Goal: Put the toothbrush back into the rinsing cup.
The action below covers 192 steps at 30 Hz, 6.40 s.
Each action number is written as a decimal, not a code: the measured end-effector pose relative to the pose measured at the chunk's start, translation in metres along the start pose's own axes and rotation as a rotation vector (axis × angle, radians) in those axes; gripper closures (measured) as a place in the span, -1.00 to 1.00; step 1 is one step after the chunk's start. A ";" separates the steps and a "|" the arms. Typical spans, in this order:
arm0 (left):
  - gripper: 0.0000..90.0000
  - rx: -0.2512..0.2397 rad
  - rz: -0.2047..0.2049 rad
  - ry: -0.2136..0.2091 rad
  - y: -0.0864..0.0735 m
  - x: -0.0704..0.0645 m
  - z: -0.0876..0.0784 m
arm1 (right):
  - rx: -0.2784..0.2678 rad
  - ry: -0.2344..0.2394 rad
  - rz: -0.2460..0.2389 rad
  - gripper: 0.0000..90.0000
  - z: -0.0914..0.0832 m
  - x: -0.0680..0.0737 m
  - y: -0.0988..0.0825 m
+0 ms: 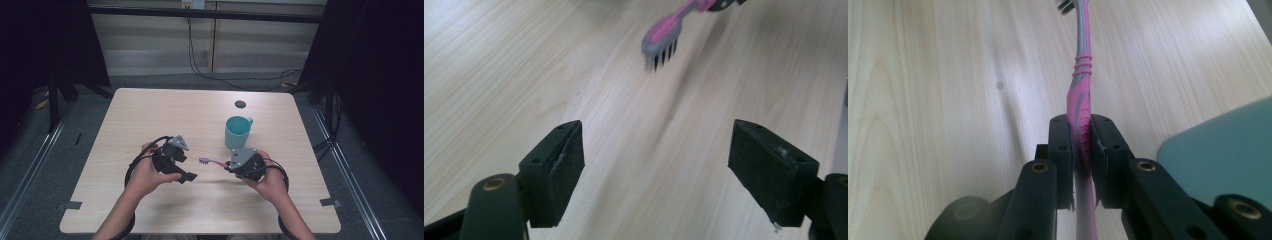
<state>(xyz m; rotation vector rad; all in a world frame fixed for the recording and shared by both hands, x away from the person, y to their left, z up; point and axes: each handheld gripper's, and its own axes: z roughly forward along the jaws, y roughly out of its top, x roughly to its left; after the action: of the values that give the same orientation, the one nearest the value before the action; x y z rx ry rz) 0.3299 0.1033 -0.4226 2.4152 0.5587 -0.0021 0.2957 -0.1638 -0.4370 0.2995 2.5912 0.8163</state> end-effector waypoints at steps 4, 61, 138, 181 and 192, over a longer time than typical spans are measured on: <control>-0.52 -0.007 -0.018 0.015 -0.009 0.002 0.006 | -0.040 0.006 0.075 0.79 -0.005 -0.006 -0.006; -0.56 -0.068 -0.107 0.165 -0.054 0.005 0.050 | -0.525 0.022 0.568 0.79 -0.030 -0.061 -0.021; -0.88 -0.160 -0.009 0.159 -0.069 0.001 0.060 | -0.643 -0.108 0.643 0.79 -0.020 -0.120 -0.008; -0.88 -0.152 -0.003 0.160 -0.069 0.000 0.059 | -0.627 -0.152 0.670 0.79 0.018 -0.127 -0.022; -0.87 -0.153 -0.002 0.159 -0.069 -0.001 0.059 | -0.633 -0.163 0.673 0.78 0.023 -0.124 -0.030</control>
<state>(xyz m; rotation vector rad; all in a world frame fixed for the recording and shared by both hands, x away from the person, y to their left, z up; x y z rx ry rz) 0.3096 0.1158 -0.5104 2.2784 0.6098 0.2260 0.4142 -0.2160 -0.4334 1.0047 1.9327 1.6885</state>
